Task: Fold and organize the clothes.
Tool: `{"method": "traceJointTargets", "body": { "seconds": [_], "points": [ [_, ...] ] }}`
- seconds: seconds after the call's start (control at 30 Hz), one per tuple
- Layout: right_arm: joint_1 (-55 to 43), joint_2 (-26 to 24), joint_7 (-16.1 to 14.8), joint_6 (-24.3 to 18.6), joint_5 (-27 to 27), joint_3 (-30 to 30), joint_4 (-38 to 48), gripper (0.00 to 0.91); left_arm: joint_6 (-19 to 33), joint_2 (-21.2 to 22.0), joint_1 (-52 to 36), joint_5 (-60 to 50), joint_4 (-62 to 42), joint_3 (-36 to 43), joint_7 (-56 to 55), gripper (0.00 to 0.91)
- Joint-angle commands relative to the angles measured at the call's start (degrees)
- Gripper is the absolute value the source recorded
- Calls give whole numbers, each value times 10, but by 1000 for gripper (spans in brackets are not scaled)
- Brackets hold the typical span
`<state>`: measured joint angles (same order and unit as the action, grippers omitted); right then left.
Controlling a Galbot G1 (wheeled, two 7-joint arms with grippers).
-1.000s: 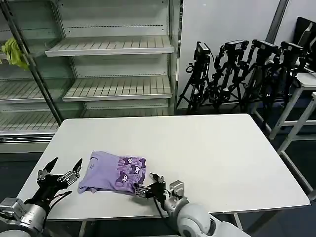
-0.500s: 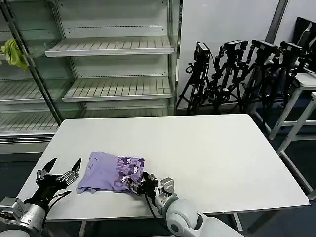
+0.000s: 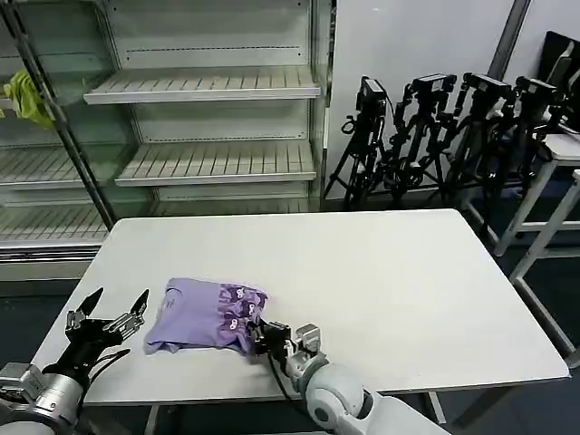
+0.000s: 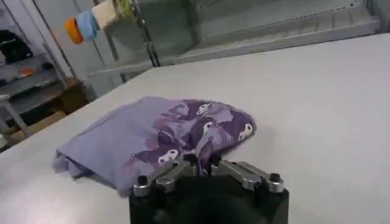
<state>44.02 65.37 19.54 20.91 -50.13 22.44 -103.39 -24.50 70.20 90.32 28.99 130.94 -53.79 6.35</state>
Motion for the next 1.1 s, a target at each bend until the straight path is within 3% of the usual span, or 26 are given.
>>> {"method": "traceJointTargets", "body": {
  "seconds": [0.03, 0.7, 0.83, 1.1],
  "points": [
    [2, -63, 1, 1, -8, -38, -40, 0, 0, 0, -1, 0, 1, 4, 0, 907],
    [121, -387, -30, -6, -50, -182, -208, 0, -4, 11, -20, -5, 12, 52, 0, 907],
    [124, -414, -30, -6, -54, -196, -218, 0, -2, 17, -20, -11, 13, 61, 0, 907],
    [103, -413, -36, -1, -44, -192, -197, 0, 1, 20, -20, -14, 11, 66, 3, 907]
  ]
}}
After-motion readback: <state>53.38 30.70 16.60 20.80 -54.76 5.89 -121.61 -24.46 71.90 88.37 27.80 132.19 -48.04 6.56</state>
